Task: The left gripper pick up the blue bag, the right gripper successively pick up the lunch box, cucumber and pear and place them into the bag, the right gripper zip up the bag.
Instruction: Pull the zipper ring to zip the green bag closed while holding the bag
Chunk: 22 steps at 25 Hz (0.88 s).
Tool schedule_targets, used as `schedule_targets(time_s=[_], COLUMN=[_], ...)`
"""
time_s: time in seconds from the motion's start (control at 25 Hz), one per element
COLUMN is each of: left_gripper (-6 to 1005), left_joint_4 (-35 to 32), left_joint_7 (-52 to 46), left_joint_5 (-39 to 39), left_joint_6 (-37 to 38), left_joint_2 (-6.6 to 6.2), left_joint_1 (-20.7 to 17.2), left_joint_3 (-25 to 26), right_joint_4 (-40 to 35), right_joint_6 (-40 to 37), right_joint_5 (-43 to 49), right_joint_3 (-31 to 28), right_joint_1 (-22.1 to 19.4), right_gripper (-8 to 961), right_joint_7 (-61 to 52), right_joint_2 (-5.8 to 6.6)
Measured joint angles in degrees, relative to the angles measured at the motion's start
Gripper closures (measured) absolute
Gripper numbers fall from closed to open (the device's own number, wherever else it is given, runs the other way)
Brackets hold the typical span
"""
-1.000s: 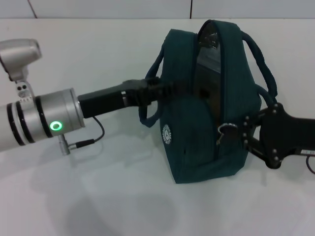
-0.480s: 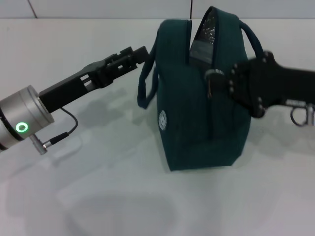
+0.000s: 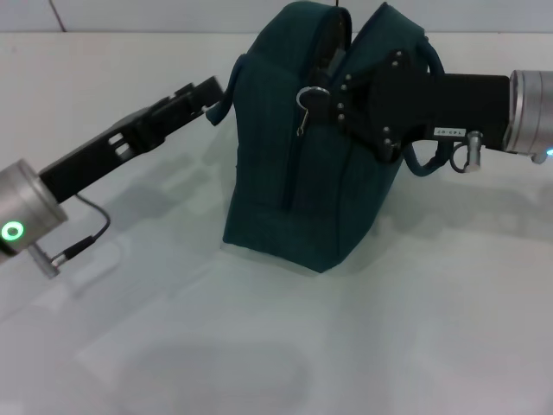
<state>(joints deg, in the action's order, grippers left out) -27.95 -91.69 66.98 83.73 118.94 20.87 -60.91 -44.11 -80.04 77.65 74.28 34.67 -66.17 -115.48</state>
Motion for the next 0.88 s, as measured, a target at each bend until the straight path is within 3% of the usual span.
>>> schedule_targets(time_s=[0.36, 0.88], left_gripper=[108, 110], left_joint_4=[-0.3, 0.0], left_joint_7=[0.0, 0.0], left_joint_5=[2.9, 9.3], left_joint_6=[0.4, 1.5], left_joint_2=[-0.13, 0.49], left_joint_1=[-1.4, 4.0], left_joint_3=[0.4, 0.2], right_joint_4=[-1.2, -0.3], right_joint_6=[1.2, 2.1], right_joint_5=[0.0, 0.0], right_joint_3=[-0.5, 0.7], right_joint_1=[-0.3, 0.4], right_gripper=[943, 944], right_joint_7=[-1.5, -1.3], right_joint_2=[0.11, -0.12])
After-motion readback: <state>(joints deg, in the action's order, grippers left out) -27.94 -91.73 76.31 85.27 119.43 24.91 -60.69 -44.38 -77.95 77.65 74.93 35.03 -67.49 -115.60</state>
